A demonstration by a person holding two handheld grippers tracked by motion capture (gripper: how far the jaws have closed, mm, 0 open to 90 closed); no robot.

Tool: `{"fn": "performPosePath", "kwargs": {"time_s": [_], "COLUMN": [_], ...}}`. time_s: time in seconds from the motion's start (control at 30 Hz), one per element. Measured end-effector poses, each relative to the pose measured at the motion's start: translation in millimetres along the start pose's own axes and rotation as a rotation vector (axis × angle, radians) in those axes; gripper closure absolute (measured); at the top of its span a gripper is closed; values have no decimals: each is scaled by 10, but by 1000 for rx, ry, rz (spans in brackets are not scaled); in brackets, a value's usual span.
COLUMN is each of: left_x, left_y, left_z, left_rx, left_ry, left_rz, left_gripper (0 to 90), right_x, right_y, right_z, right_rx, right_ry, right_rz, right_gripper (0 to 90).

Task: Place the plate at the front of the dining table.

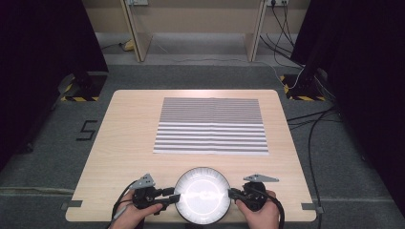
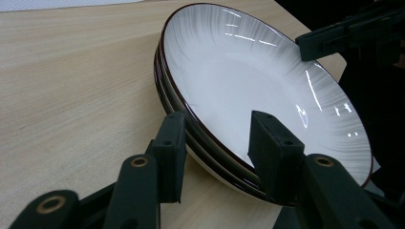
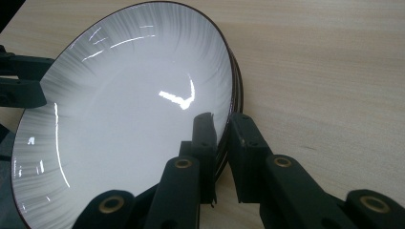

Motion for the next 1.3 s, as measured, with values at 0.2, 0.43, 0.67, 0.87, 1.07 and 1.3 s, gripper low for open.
{"fn": "performPosePath", "kwargs": {"time_s": [0.2, 0.43, 0.67, 0.87, 1.07, 1.3], "left_x": [-6, -8, -1, -3, 20, 12], "left_y": [-6, -13, -5, -1, 12, 9], "left_z": [1, -1, -7, 22, -9, -10], "left_rx": [-5, -10, 0, 9, 8, 13], "left_ry": [-3, -3, -10, -10, -19, -15], "left_rz": [-5, -19, -13, -11, -19, -14], "left_gripper": [569, 578, 580, 552, 547, 552], "right_x": [-5, -7, -22, 35, 38, 27], "right_y": [-16, -1, 10, -29, -36, -29], "right_z": [12, -11, -36, -94, -77, -51], "right_rx": [-72, -62, -42, -78, -102, -100], "right_ry": [-9, 10, 17, 2, 27, 28], "right_rz": [-12, 3, 21, -29, -52, -30], "right_gripper": [816, 821, 823, 845, 836, 854]}}
Point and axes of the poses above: each handheld gripper's, and its own axes: x roughly backward along the jaws, z roughly out of its underside, y roughly to its left, the point moved 5 cm from there along -x, roughly forward along the jaws, and after that the axes turned 3 degrees about -y, right-handed, at the moved point
